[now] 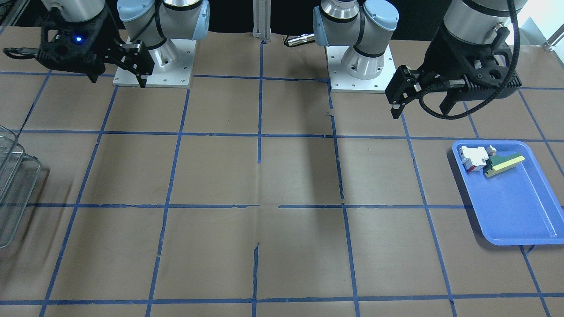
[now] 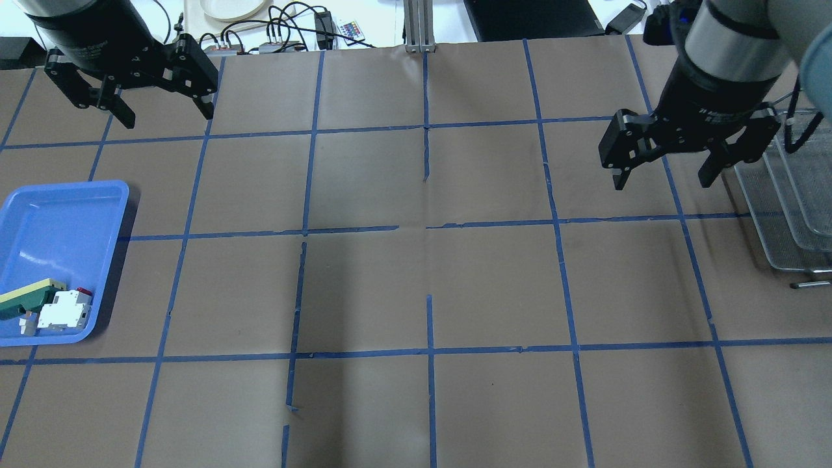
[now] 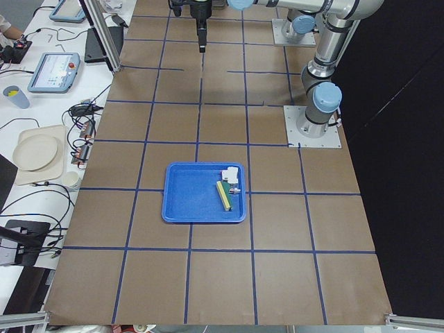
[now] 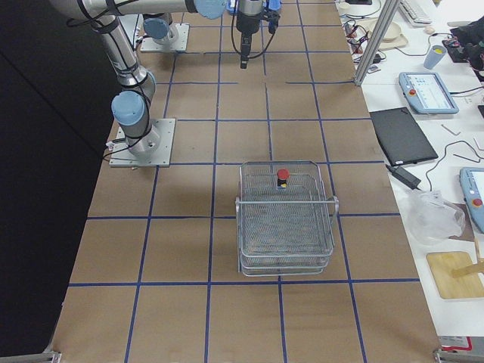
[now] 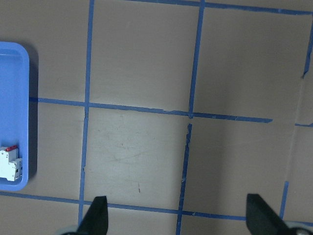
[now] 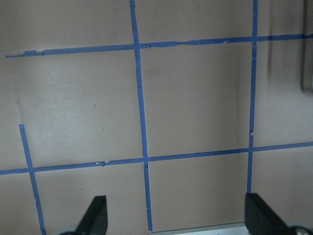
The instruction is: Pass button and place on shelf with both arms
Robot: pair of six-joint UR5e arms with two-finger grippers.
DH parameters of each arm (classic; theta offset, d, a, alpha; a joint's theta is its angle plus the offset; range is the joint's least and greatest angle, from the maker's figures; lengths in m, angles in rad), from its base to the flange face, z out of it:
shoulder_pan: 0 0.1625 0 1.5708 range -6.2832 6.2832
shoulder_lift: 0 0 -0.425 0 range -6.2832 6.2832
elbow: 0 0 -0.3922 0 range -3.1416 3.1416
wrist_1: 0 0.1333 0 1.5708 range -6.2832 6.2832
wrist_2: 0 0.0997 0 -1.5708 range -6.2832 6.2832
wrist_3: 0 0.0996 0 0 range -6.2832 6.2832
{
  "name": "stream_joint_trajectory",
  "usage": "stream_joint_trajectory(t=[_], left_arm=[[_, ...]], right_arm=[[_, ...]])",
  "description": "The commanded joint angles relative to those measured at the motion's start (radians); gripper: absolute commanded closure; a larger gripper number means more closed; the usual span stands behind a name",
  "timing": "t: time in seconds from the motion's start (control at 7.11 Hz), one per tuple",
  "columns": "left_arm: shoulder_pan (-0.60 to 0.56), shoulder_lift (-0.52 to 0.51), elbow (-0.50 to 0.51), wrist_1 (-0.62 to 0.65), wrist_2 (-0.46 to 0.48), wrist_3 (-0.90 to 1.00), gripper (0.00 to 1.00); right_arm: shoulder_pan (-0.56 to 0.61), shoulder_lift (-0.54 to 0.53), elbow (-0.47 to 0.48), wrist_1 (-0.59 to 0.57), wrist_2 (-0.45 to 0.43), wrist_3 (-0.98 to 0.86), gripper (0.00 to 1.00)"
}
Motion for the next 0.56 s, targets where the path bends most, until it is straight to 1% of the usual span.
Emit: stream_joint_trajectory(t=[0.0, 0.14, 0.42], left_arm=[[0.002, -0.001, 0.001, -0.001, 0.0, 0.0, 0.0], [0.0, -0.002, -0.01, -0.003, 0.002, -0.002, 0.0], [0.002, -0.011, 0.001, -0.003, 0.002, -0.003, 0.0]], right_arm=[[0.029, -0.051, 0.057, -0.02, -0.003, 0.023, 0.0], [0.028, -0.058, 0.048, -0.035, 0.03, 0.014, 0.0], [0.015, -0.07, 0.046, -0.037, 0.047, 0.008, 0.0]])
